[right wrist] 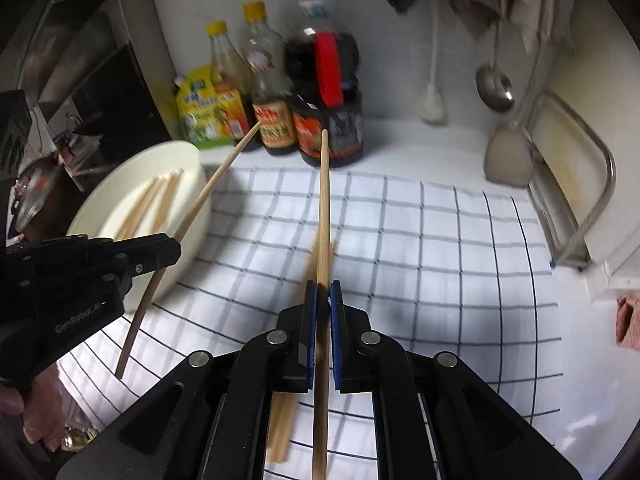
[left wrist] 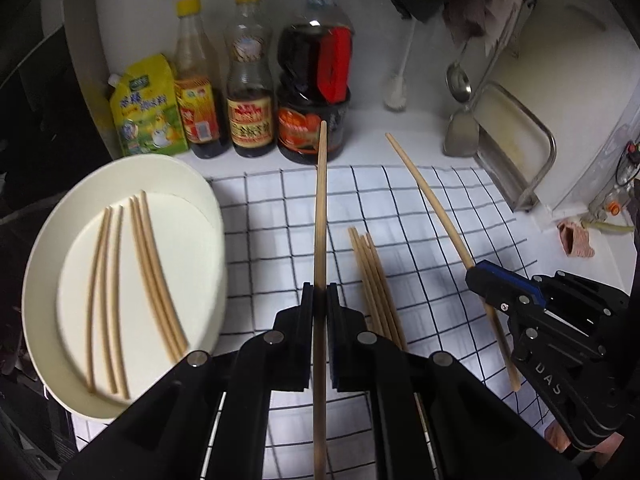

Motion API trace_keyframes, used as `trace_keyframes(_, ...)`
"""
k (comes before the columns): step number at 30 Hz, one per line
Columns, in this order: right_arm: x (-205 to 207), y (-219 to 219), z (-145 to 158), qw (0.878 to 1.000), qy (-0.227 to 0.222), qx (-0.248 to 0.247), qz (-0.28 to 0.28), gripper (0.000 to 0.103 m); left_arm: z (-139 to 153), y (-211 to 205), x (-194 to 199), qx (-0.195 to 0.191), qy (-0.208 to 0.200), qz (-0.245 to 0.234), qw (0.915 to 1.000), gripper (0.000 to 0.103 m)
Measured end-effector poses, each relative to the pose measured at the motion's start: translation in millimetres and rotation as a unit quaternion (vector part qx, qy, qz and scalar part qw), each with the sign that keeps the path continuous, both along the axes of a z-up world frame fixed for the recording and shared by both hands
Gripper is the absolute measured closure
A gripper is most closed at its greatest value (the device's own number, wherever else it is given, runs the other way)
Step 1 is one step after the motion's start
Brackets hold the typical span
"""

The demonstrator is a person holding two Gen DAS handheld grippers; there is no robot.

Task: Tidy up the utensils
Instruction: 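Carry both chopsticks over the basin and lower them inside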

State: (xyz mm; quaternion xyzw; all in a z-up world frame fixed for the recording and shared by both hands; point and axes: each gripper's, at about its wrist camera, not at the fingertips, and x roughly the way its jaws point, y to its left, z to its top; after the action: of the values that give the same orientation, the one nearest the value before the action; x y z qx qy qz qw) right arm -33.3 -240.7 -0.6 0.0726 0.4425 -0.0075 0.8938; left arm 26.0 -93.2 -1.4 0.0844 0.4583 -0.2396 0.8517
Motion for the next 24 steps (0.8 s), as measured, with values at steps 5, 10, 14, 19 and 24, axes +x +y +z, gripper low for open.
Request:
trace_keyframes(5,13.2,25.2,18.0,1.0,-0.02,0.005,0.024,0.097,10.1,27.0,7.4,-0.003,-0.004,0.013,0.9999,0.096)
trace_keyframes(10,33.1,50.8,23.8,0.999,-0.012,0.002,0.042,0.097,13.6,59.0,16.9,-0.015,0.001,0.035,0.9993,0.096)
trace_keyframes(14,41.2,67.9,30.3,0.999,-0.02,-0.003,0.042,0.097,23.1,84.0,20.9,-0.02,-0.012,0.041,0.9989,0.096)
trace_keyframes(19,57.6,91.0,30.2,0.999,-0.015,0.016,0.048,0.097,27.8,114.6,30.6,-0.024,-0.024,0.056,0.9979,0.096)
trace_keyframes(24,76.0,121.1,26.4,0.997,-0.015,0.03,0.068,0.097,23.0,143.9,47.0,-0.023,-0.022,0.077,0.9965,0.096)
